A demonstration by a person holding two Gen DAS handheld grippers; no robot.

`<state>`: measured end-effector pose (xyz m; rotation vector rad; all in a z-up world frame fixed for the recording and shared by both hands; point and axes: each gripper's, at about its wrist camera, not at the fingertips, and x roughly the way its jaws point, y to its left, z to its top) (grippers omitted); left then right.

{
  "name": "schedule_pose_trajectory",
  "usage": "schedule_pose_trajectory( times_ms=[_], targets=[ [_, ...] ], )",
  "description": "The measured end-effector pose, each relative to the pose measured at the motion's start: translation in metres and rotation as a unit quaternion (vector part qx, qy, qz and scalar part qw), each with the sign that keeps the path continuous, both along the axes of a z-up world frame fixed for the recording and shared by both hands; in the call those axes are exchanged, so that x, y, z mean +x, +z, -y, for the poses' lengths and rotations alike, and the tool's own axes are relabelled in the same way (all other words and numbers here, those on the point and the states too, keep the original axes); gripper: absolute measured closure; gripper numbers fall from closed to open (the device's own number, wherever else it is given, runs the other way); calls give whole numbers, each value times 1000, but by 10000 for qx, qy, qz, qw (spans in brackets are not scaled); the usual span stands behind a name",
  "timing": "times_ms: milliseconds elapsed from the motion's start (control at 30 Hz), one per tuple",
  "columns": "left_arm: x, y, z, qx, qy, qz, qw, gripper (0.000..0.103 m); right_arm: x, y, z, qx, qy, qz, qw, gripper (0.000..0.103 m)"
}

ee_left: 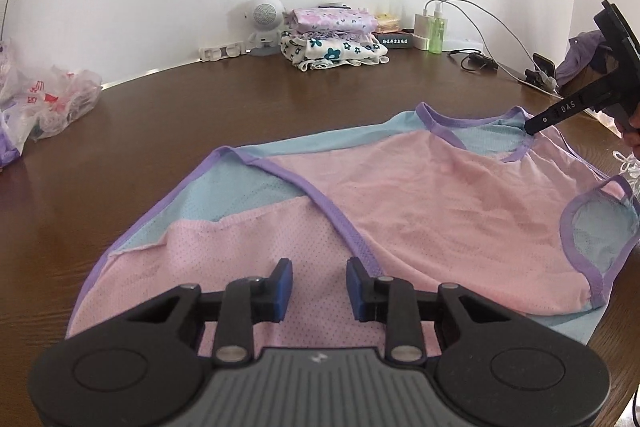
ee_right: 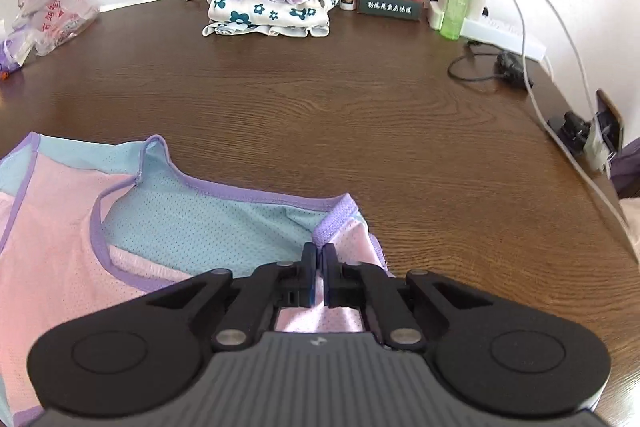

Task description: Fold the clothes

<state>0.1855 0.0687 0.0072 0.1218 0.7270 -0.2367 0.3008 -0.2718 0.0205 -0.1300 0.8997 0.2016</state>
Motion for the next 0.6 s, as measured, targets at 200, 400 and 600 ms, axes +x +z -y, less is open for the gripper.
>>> schedule_pose_trajectory(
  times_ms=[200,400,600],
  targets=[
    [-3,-1,-2,-31,49,55,10000,75,10,5,27,531,-414,-126,9977,101],
    [-4,-1,-2,-47,73,86,9999,75,6,2,31,383,-474,-154,9980,100],
    [-5,-1,-5,-85,91,85,9999,75,-27,21,21,874,29,-104,9961,72]
  ],
)
